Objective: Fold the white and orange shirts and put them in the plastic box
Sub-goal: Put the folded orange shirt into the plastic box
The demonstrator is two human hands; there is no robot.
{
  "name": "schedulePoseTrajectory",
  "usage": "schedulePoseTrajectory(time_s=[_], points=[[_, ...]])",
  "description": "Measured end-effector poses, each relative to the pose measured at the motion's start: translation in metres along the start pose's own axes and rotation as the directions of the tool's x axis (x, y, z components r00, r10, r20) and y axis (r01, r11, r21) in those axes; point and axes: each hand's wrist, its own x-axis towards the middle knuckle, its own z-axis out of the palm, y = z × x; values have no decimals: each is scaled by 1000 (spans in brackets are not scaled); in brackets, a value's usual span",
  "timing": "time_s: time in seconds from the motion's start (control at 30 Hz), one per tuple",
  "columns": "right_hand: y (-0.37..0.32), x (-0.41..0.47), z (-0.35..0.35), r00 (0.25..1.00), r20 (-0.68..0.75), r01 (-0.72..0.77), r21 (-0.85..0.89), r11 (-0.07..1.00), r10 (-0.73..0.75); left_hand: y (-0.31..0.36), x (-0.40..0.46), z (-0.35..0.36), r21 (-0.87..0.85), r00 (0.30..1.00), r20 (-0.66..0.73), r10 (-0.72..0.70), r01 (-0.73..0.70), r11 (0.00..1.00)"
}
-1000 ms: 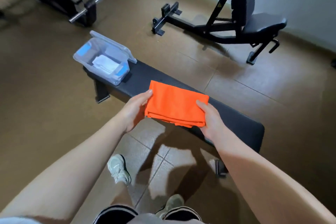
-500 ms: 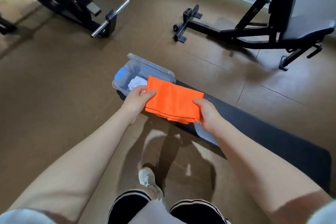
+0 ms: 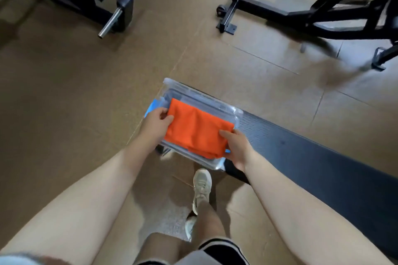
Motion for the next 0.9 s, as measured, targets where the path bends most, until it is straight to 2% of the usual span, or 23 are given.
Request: schedulePoseTrajectory(time_s=[0.17,0.33,0.43,0.5,0.57,0.67,0.73,0.83,0.9], points=[[3,88,32,980,-189,-59,-10,998,56,-25,79,22,143,994,89,-65,52,988],[29,148,37,938,-318,-207,-189,960,140,-56,120,57,314,983,168,-79,23,949],[45,165,38,882,-469,-263,-433,862,34,-78,133,64,406,981,174,-90,12,914],[50,162,44,867,-497,-265,-524,809,-38,-89,136,64,454,978,198,-66,-32,890],[52,150,50,875,-459,-206,-640,740,-153,-92,135,60,467,971,237,-17,-98,879],[43,115,56,887,-308,-75,-832,550,-345,-82,122,46,441,955,296,37,-171,881],[26,84,58,860,-205,24,-898,438,-467,-71,109,30,402,945,318,78,-209,892],[-3,48,63,708,-3,260,-929,265,-707,-55,92,3,342,935,324,145,-258,904],[-19,40,64,610,110,307,-946,106,-785,-44,84,-14,332,931,308,198,-300,894]])
